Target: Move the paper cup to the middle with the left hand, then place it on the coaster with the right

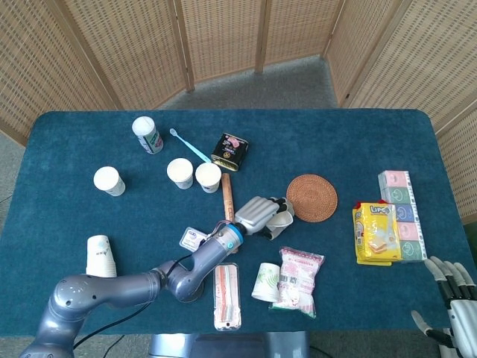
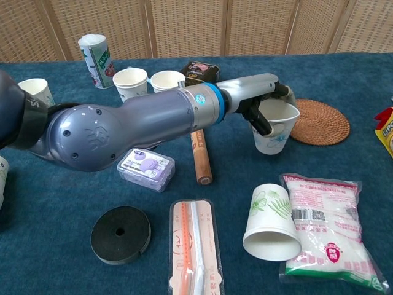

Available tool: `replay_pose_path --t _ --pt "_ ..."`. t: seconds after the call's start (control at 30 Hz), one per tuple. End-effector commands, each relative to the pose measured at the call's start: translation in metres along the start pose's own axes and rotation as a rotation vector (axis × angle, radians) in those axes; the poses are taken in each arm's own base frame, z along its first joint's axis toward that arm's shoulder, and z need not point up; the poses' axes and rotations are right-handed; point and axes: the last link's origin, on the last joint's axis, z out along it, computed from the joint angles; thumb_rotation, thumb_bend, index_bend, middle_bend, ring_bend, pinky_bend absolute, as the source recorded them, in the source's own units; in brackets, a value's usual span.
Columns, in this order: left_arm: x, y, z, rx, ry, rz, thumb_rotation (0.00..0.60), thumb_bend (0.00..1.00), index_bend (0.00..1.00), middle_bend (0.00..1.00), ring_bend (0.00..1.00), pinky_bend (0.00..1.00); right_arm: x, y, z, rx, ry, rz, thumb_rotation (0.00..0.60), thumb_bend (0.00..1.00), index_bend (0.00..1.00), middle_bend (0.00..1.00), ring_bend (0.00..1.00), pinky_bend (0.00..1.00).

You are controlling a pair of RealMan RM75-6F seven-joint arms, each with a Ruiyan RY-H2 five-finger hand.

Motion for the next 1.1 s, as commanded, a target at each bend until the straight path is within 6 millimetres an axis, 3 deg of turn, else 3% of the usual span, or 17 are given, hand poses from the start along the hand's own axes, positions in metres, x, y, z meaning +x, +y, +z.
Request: replay_pose_path --t 0.03,0.23,0.37,0.77,0.9,1.1 --pt "-0.006 0.003 0.005 0.001 -0.03 0.006 0.6 0.52 0.24 0.21 0.24 0.38 0.003 0.003 -0.001 -0.01 0.011 0.002 0.6 0.3 0.0 0.0 0.0 0.0" --pt "-0.008 0.001 0.008 0.019 -0.085 0.02 0.6 0.52 0.02 0.04 0.03 0.15 0.005 0.006 -0.002 -0.021 0.022 0.007 0.6 0.3 0.0 0.0 0.0 0.0" --pt "-0.003 0.003 0.007 0.017 -0.082 0.007 0.6 0.51 0.0 0.0 0.0 0.02 0.004 0.006 -0.001 -0.021 0.019 0.007 0.6 0.3 0.0 0.0 0.0 0.0" --pt "0.049 -0.005 -0.024 -0.004 0.037 -0.077 0.6 0.51 0.0 0.0 0.0 0.0 0.001 0.004 0.014 -0.007 0.004 0.009 0.6 0.3 0.0 0.0 0.0 0.0" --pt "0.073 -0.018 -0.058 -0.006 0.076 -0.063 0.6 0.51 0.0 0.0 0.0 0.0 -0.002 -0.005 0.027 0.031 -0.016 -0.002 0.6 0.3 0.0 0.0 0.0 0.0" --pt "0.104 -0.054 -0.15 0.061 0.159 -0.015 0.6 0.51 0.0 0.0 0.0 0.0 -0.014 -0.026 0.051 0.117 -0.058 -0.022 0.6 0.31 0.0 0.0 0.0 0.0"
